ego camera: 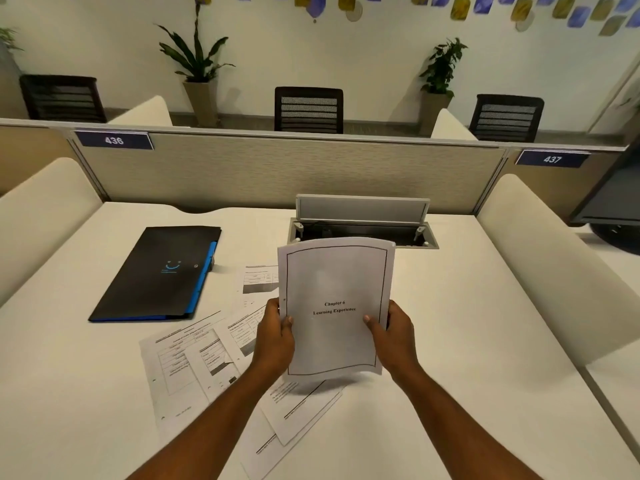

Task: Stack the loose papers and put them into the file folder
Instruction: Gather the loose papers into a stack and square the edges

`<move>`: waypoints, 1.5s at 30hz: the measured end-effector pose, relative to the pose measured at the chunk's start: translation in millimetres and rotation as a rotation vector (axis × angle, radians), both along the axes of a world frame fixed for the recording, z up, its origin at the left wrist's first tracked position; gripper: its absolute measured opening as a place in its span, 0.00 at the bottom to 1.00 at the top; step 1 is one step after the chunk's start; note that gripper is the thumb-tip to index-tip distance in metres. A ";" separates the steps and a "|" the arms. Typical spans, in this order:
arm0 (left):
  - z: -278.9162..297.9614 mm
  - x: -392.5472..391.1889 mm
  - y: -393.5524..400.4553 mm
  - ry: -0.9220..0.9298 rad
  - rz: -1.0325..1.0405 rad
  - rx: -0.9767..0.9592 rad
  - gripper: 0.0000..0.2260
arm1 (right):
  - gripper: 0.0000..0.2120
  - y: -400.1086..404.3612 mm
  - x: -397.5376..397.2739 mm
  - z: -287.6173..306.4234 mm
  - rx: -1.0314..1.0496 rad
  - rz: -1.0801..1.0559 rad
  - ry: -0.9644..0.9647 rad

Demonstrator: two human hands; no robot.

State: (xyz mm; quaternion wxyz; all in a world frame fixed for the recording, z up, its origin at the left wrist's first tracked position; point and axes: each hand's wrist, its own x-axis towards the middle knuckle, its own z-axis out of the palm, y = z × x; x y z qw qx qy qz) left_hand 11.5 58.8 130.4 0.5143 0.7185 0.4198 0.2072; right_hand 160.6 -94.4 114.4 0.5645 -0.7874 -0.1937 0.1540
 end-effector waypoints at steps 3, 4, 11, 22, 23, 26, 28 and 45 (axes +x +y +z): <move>-0.3 4.5 5.2 0.032 0.007 -0.062 0.13 | 0.13 -3.6 5.8 -5.0 -0.007 0.033 0.049; -1.8 5.0 6.7 0.044 0.015 -0.090 0.13 | 0.14 -4.4 6.1 -8.1 -0.015 0.047 0.075; -13.2 6.3 3.9 0.064 0.030 -0.241 0.16 | 0.12 -6.4 6.8 -21.6 -0.083 0.064 0.121; -27.9 21.3 -1.5 0.103 -0.002 -0.312 0.13 | 0.12 -24.3 26.5 -28.6 -0.201 0.096 0.173; -30.8 21.6 -2.2 0.121 -0.007 -0.305 0.11 | 0.12 -27.4 29.1 -31.0 -0.200 0.091 0.194; -50.3 13.5 -1.6 0.250 0.008 -0.200 0.07 | 0.11 -37.7 36.7 -41.3 -0.209 0.086 0.287; -67.2 -0.1 -0.2 0.414 0.005 -0.048 0.07 | 0.12 -44.7 40.3 -47.7 -0.205 0.073 0.352; -109.5 -42.8 23.5 0.705 -0.084 0.238 0.47 | 0.08 -68.5 52.7 -72.7 -0.179 -0.036 0.453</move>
